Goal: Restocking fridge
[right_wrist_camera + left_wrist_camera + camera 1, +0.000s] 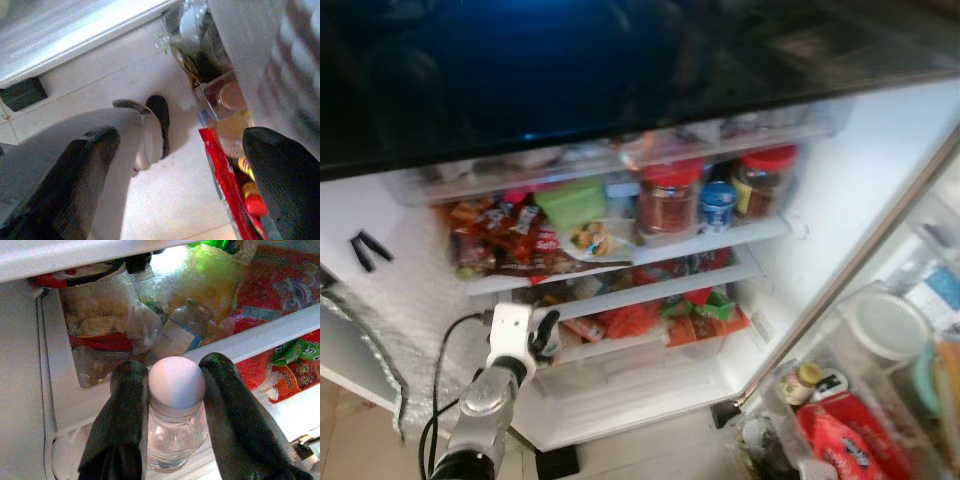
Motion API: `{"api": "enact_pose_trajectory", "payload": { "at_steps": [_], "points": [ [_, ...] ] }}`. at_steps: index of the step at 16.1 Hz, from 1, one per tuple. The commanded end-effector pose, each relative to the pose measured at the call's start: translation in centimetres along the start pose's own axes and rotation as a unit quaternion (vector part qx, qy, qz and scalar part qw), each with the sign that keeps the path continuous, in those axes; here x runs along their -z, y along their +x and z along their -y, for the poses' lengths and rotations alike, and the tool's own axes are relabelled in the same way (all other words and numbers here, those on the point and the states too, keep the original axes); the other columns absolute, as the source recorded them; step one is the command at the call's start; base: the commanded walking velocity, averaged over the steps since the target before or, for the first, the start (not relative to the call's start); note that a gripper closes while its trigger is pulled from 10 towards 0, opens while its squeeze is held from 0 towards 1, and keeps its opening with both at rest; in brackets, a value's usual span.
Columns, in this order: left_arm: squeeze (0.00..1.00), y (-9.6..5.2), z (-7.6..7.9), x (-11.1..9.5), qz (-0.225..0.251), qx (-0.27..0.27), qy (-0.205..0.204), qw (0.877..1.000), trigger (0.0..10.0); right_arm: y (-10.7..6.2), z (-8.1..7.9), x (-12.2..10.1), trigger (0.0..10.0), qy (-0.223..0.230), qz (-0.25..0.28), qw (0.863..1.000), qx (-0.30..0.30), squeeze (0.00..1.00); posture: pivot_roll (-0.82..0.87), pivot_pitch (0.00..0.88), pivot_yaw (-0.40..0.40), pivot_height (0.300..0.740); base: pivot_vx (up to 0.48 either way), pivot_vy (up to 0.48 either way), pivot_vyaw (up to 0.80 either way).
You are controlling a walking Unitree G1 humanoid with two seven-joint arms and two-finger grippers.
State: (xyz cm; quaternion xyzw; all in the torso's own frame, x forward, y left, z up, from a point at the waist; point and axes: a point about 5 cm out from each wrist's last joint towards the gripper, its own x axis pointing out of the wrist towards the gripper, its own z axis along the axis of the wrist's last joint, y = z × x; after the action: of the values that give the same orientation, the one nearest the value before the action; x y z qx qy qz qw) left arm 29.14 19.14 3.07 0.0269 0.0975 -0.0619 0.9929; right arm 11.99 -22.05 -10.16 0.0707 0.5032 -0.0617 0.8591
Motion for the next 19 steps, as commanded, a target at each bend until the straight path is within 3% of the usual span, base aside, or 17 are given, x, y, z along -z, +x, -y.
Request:
{"api": "enact_pose_trajectory", "payload": {
  "at_steps": [1,9,12,16,19],
  "points": [
    [0.0,0.1,-0.1,-0.3,0.01,-0.004,-0.002,1.0,10.0,-0.1,0.0,0.8,10.0,0.002,-0.015,1.0,0.001,0.0,-0.07,0.09,0.02,0.74,0.0,0.0,0.0],
    [0.0,0.2,0.1,-0.7,0.017,0.011,0.003,1.0,10.0,-0.1,0.0,0.9,10.0,0.002,-0.02,1.0,0.003,0.0,-0.07,0.092,0.027,0.735,0.0,0.0,0.0],
    [0.0,0.3,0.4,-1.0,0.023,0.019,0.009,0.999,10.0,-0.1,-0.1,0.8,10.0,0.004,-0.016,1.0,-0.007,0.0,-0.07,0.093,0.026,0.685,0.0,0.0,0.0],
    [0.0,0.5,0.6,-1.5,0.035,0.028,0.024,0.999,10.0,-0.1,-0.1,0.9,10.0,0.002,-0.017,1.0,-0.004,0.0,-0.07,0.092,0.029,0.685,0.0,0.0,0.0],
    [0.0,0.8,0.9,-2.3,0.048,0.036,0.046,0.997,10.0,-0.1,-0.3,0.9,10.0,0.015,-0.011,1.0,-0.013,0.0,-0.07,0.09,0.031,0.65,0.0,0.0,0.0]
  ]
}}
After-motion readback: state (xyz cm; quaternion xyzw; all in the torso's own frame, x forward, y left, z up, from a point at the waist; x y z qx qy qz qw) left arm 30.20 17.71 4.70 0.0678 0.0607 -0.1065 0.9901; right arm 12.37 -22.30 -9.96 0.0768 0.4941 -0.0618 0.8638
